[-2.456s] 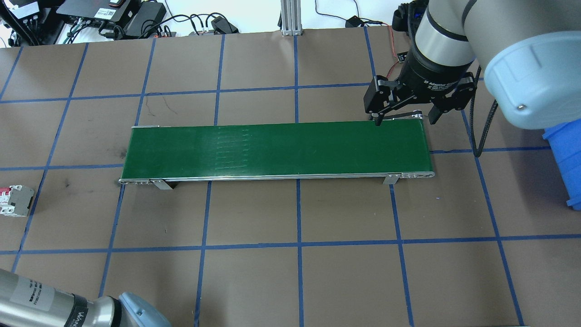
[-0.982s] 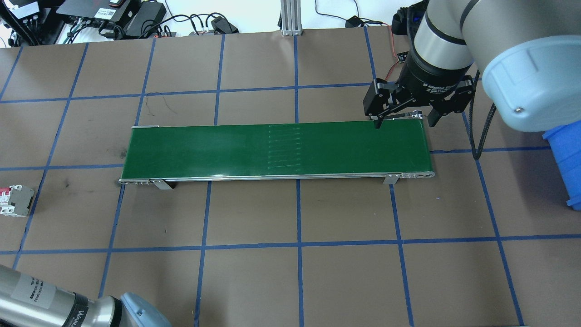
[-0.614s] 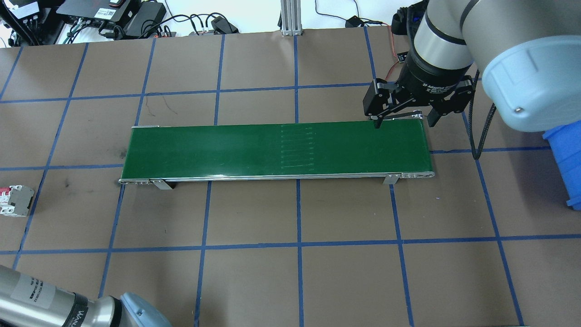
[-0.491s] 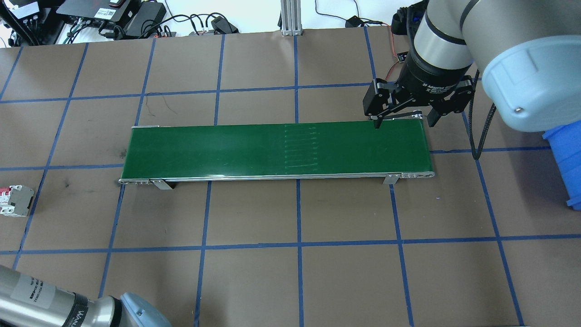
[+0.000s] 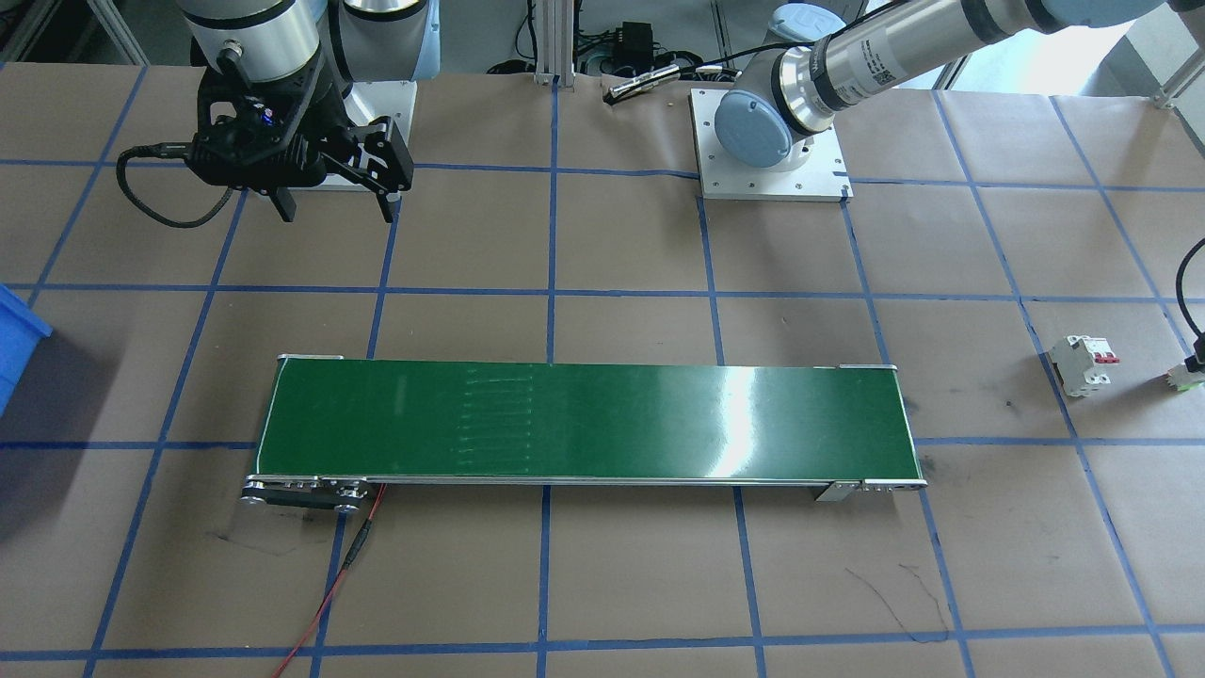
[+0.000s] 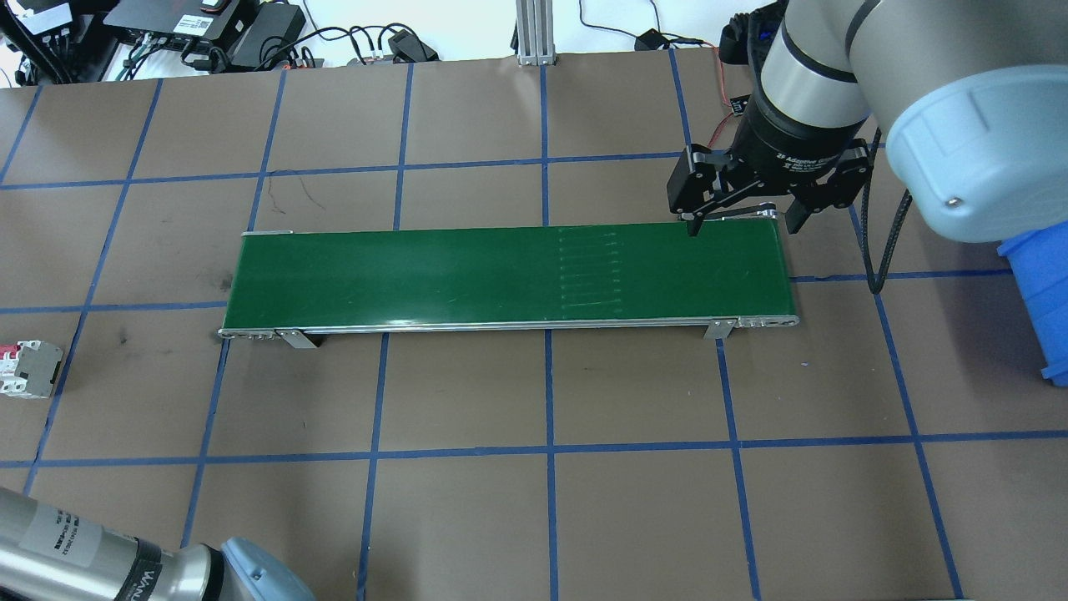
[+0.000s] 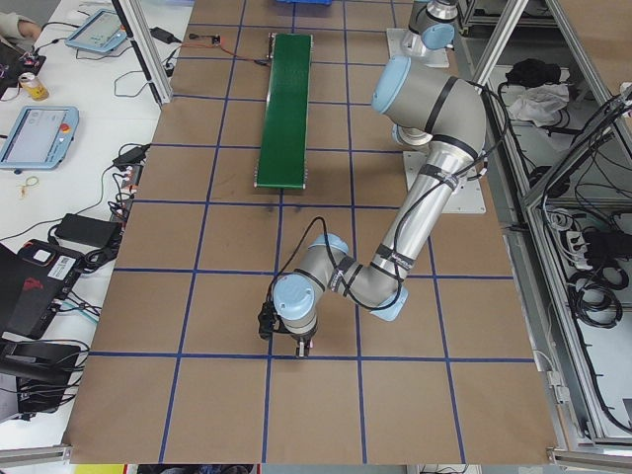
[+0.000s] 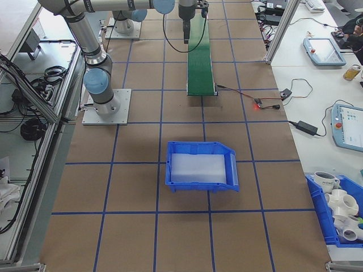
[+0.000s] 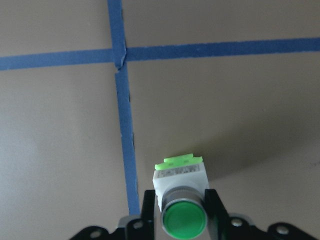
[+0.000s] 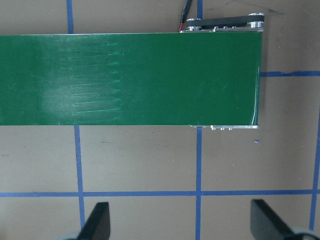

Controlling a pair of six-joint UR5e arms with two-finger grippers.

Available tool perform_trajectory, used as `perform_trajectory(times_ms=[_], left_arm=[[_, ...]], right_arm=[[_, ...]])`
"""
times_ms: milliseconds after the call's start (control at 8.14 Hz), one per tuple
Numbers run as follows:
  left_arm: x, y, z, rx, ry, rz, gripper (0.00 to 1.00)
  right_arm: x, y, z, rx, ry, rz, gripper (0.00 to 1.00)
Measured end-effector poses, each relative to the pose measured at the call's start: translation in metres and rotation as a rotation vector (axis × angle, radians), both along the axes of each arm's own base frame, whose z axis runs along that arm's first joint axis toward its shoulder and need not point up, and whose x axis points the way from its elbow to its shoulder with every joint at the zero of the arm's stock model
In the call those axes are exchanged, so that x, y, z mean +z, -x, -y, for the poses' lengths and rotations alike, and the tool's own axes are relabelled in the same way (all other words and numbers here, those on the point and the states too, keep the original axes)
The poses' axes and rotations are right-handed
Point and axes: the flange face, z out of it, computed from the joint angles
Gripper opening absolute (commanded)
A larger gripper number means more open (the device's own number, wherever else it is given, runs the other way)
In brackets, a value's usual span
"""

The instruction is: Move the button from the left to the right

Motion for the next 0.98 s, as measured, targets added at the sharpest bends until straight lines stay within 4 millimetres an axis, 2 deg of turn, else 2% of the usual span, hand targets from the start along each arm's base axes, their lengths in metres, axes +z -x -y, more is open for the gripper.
perform_trajectory(times_ms=[123, 246, 491, 614, 737, 860, 982], left_arm=[[0.0, 0.0, 0.0, 0.0, 0.0, 0.0, 0.0], [0.001, 0.0, 0.0, 0.0, 0.0, 0.001, 0.0], [0.021, 0.004, 0.0, 0.002, 0.009, 0.014, 0.0], [0.048, 0.01, 0.0, 0.002, 0.02, 0.026, 0.0], [0.087, 0.021, -0.002, 0.0, 0.027, 0.031, 0.0], [0.124, 0.039, 0.001, -0.007, 0.029, 0.028, 0.0], [0.156, 0.067, 0.013, -0.02, 0.036, 0.031, 0.0]], right_arm=[[0.0, 0.0, 0.0, 0.0, 0.0, 0.0, 1.0], [0.0, 0.0, 0.0, 0.0, 0.0, -0.001, 1.0], [0.0, 0.0, 0.0, 0.0, 0.0, -0.001, 1.0], [0.0, 0.0, 0.0, 0.0, 0.0, -0.001, 1.0], [0.0, 0.0, 0.0, 0.0, 0.0, -0.001, 1.0], [0.0, 0.0, 0.0, 0.0, 0.0, -0.002, 1.0], [0.0, 0.0, 0.0, -0.001, -0.001, -0.002, 1.0]])
